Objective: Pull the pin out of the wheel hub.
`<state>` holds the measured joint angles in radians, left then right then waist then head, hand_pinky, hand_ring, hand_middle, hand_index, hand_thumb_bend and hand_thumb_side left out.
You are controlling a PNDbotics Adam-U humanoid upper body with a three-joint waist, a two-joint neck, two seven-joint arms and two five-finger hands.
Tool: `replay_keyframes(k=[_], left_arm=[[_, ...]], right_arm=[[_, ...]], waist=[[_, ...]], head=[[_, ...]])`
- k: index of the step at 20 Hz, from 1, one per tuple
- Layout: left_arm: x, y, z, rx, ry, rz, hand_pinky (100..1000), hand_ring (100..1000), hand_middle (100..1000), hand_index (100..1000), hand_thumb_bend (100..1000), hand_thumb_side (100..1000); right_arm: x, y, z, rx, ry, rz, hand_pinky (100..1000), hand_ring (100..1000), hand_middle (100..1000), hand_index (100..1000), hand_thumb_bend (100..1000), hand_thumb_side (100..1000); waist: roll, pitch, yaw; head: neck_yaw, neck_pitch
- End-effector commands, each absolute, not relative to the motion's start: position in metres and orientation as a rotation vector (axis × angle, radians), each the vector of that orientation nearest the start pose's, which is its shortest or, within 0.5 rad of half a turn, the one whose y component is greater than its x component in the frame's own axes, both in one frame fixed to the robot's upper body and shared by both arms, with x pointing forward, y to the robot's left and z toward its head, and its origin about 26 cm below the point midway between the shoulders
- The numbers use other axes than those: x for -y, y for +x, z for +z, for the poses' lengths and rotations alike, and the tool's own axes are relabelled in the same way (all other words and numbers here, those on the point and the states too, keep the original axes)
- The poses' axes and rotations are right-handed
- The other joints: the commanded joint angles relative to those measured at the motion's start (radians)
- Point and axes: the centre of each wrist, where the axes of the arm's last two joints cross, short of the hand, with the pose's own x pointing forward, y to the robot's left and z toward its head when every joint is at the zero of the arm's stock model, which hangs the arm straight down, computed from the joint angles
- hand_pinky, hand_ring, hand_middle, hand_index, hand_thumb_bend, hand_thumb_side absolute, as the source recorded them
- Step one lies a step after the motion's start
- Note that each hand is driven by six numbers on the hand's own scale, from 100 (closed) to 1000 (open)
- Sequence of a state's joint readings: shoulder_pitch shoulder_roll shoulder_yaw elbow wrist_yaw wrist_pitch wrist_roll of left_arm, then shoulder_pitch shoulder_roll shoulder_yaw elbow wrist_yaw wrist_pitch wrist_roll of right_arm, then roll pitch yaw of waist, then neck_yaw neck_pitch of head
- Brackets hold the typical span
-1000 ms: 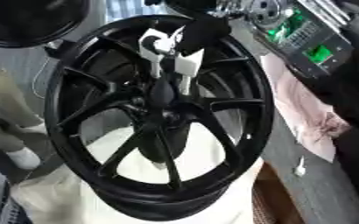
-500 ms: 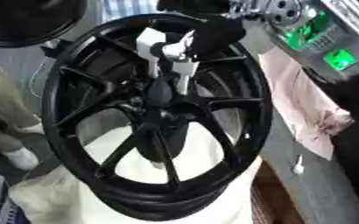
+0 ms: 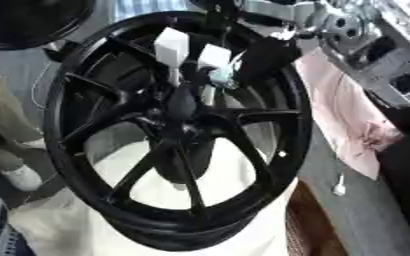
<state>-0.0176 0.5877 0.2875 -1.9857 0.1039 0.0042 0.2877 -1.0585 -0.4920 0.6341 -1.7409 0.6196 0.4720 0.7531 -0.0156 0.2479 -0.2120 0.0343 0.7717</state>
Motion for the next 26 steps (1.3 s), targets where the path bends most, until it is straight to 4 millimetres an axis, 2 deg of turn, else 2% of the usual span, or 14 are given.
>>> replay_keyframes(k=[1,8,17,26], left_arm=[[-0.389,0.251,0.2,2.11,0.759,-0.063,572,527,531,727,295,647],[-0.389,0.251,0.2,2.106,0.761,-0.057,573,525,529,725,290,652],[-0.389,0.25,0.199,2.092,0.771,-0.049,576,525,528,723,285,660],[-0.389,0.25,0.199,2.089,0.782,-0.049,579,525,528,722,281,663]], right_arm=[[0.099,0.335,0.31,1.458,-0.703,1.764,820,842,794,875,414,577],[0.102,0.345,0.302,1.449,-0.736,1.719,820,846,798,879,418,562],[0.107,0.351,0.303,1.496,-0.787,1.626,809,840,793,877,419,543],[0.105,0.356,0.298,1.479,-0.712,1.58,789,829,778,869,392,575]], waist=[[0.001,-0.009,-0.001],[0.004,0.008,0.005],[0.009,0.035,0.005],[0.01,0.053,0.011]], head=[[0.007,-0.002],[0.003,-0.002],[-0.002,-0.002],[-0.013,-0.008]])
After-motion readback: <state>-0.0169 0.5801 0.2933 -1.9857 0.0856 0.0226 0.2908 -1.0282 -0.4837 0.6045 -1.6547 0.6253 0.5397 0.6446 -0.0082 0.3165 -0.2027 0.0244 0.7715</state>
